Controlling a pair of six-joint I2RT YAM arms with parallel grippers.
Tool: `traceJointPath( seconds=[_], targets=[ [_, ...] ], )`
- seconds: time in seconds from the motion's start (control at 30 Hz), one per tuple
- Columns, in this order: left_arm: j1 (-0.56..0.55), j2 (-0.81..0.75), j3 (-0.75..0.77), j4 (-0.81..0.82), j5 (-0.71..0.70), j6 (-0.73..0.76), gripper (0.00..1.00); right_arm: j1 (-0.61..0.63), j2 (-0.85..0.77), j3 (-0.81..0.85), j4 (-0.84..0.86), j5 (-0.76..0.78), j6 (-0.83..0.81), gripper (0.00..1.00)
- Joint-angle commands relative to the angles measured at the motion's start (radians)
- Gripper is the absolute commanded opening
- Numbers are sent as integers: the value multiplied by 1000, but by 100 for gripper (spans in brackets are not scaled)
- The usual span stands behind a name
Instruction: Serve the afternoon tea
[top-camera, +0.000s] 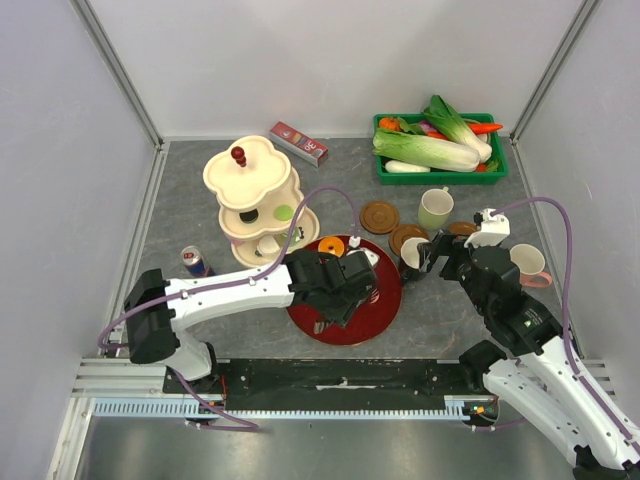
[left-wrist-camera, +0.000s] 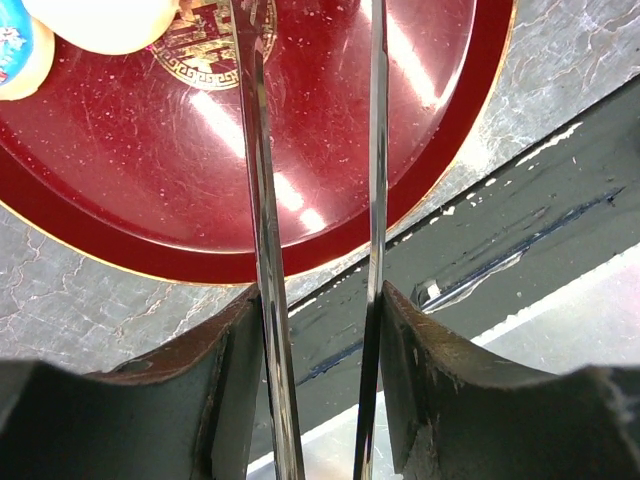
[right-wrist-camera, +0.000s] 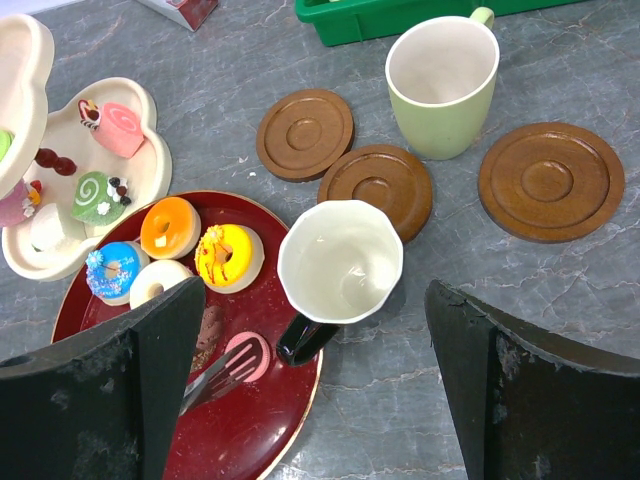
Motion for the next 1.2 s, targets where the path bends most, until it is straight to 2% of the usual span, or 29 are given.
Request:
traceJointPath(
  seconds=[0.0, 0.47, 1.17],
  targets=[
    [-35, 22, 62, -13, -34, 25, 53, 2, -2, -1, 15, 21, 7, 98],
    [-68, 80, 106, -73, -34, 27, 55, 0, -6, -1, 18, 17, 7, 98],
    [-150, 199, 226, -228, -202, -27, 55, 0, -11, -1, 20, 15, 7, 98]
  ],
)
